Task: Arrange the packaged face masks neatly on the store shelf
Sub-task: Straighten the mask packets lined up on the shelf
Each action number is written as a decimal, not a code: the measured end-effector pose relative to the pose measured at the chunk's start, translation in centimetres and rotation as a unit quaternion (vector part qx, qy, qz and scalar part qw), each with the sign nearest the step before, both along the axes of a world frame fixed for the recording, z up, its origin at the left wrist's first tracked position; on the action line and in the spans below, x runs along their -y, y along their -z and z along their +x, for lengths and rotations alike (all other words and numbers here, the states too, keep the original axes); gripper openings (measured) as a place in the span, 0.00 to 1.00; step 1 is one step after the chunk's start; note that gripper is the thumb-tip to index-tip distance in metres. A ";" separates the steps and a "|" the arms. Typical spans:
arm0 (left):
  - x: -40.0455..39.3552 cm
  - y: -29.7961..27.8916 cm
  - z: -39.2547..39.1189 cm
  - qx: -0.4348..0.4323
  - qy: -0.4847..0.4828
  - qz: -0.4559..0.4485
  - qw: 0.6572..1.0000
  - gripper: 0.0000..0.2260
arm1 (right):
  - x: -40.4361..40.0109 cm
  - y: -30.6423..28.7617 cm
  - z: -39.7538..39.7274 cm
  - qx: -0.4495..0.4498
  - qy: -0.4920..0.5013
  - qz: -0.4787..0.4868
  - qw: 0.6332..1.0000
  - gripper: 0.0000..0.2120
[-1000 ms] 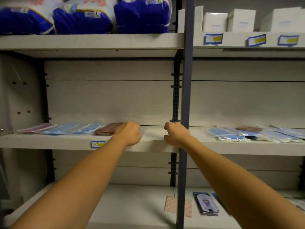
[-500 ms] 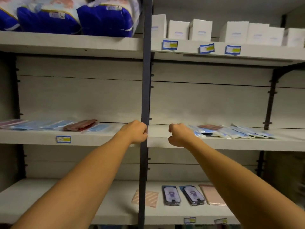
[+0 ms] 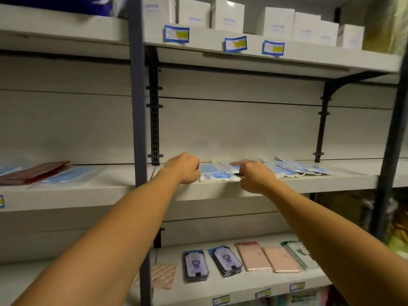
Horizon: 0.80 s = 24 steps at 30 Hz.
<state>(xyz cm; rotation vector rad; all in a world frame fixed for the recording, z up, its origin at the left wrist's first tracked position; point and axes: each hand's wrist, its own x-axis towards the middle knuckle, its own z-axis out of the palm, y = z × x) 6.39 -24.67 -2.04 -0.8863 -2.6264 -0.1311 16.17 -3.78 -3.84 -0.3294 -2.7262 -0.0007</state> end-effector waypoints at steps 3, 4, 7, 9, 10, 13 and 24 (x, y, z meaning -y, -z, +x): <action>-2.3 -0.5 -2.7 0.011 -0.013 0.016 1.000 0.10 | -3.8 -0.9 -0.9 -0.002 0.036 0.005 0.999 0.15; -3.0 -0.6 -3.6 0.016 -0.018 0.020 1.000 0.09 | -5.2 -1.3 -1.4 -0.007 0.049 0.011 0.999 0.15; -5.2 -0.9 -6.0 0.031 -0.050 0.001 0.998 0.07 | -8.6 -2.1 -3.0 -0.014 0.077 0.004 0.997 0.15; -6.5 -0.9 -7.4 0.044 -0.078 -0.014 0.996 0.06 | -10.4 -2.1 -4.3 -0.009 0.088 -0.001 0.996 0.15; -7.1 -0.7 -8.2 0.053 -0.089 -0.013 0.995 0.06 | -11.2 -2.0 -4.9 -0.006 0.093 0.001 0.996 0.14; -8.6 0.2 -10.0 0.082 -0.129 -0.005 0.988 0.16 | -13.1 -1.4 -6.6 -0.008 0.112 -0.007 0.994 0.08; -9.9 2.5 -15.2 0.174 -0.239 0.078 0.952 0.33 | -16.9 -0.6 -13.5 0.026 0.126 -0.211 0.969 0.32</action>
